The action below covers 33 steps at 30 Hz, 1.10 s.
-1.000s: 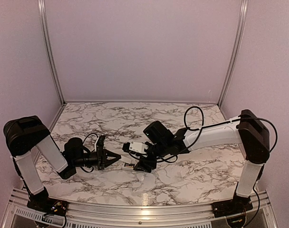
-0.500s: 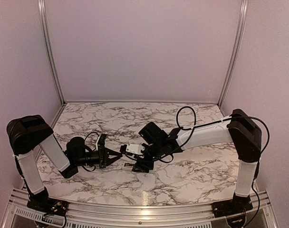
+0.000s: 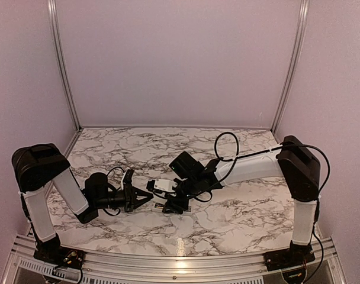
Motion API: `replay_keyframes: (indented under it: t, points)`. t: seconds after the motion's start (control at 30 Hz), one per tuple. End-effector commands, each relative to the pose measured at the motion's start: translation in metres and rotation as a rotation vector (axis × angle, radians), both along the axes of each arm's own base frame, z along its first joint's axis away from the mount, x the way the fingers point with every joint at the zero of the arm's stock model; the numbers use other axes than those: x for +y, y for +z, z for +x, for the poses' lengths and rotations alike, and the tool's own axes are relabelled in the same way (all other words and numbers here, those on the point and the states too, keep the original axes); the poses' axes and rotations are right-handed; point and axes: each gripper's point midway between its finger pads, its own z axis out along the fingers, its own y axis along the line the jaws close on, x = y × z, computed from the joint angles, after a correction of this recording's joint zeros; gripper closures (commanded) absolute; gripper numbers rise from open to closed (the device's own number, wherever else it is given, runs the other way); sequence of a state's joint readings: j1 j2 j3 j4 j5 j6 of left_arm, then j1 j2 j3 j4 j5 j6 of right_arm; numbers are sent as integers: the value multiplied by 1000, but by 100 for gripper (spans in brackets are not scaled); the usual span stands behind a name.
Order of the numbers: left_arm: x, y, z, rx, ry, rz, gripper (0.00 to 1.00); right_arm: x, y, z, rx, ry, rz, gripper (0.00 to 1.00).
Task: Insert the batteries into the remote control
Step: Place the battery cover on the remote control without the battery cover.
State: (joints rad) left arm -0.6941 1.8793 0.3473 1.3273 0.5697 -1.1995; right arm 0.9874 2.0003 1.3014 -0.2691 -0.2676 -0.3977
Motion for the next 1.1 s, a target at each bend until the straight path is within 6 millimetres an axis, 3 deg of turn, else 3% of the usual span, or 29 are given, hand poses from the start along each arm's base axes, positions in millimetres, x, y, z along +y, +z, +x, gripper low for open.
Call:
replay_keyframes:
  t: [0.0,0.6,1.07]
  points:
    - [-4,1,5,-35,9,0,100,8,0,0,-2,16,-11,36]
    - [-3,-23,5,9,22,74,100,17,-5,-2,3,32,-30,45]
    - [-6,-31,5,21,10,98,98,23,-7,-1,3,39,-37,48]
